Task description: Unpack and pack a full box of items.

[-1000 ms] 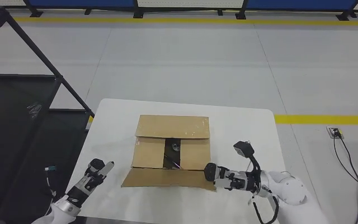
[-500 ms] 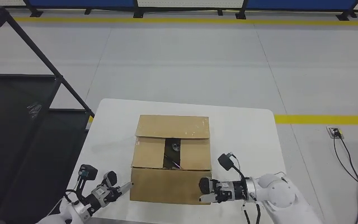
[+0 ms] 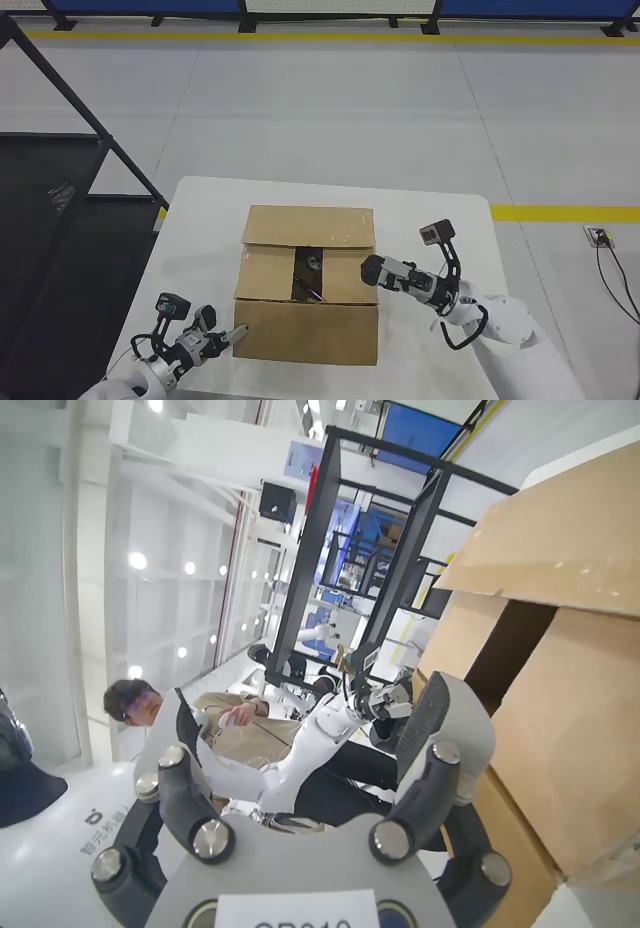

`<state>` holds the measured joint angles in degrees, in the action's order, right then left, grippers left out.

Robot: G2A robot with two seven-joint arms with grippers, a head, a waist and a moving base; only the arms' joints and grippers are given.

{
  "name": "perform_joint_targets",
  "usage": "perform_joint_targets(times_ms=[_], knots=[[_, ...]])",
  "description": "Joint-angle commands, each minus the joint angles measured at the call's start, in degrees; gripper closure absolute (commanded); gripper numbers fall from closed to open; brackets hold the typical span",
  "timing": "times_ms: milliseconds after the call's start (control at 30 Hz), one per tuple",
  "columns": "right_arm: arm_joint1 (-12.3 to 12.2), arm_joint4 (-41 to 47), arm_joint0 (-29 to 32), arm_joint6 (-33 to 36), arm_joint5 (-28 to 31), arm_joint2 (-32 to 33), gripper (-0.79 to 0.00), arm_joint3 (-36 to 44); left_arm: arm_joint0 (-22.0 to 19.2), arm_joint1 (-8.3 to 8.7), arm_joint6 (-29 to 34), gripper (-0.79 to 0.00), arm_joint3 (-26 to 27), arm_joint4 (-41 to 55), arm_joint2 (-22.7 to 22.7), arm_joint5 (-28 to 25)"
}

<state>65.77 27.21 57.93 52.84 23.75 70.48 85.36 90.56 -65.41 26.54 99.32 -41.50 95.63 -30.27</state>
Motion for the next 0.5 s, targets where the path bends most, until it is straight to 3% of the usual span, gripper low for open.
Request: perform_joint_targets(times_ms=[0, 200, 467], knots=[[-0.01, -0.02, 0.04, 0.19, 0.19, -0.01, -0.785, 0.03, 0.0, 0.0, 0.02, -0.785, 0.0, -0.01, 0.01, -0.01], [0.12, -0.15, 0.38, -1.18, -1.06, -0.63, -0.785, 0.2, 0.0, 0.0, 0.02, -0.785, 0.0, -0.01, 0.01, -0.01], [1.74, 2.48, -5.23, -9.36, -13.7, -5.05, -0.785, -7.52, 0.0, 0.0, 0.02, -0.785, 0.0, -0.01, 0.01, -0.01]])
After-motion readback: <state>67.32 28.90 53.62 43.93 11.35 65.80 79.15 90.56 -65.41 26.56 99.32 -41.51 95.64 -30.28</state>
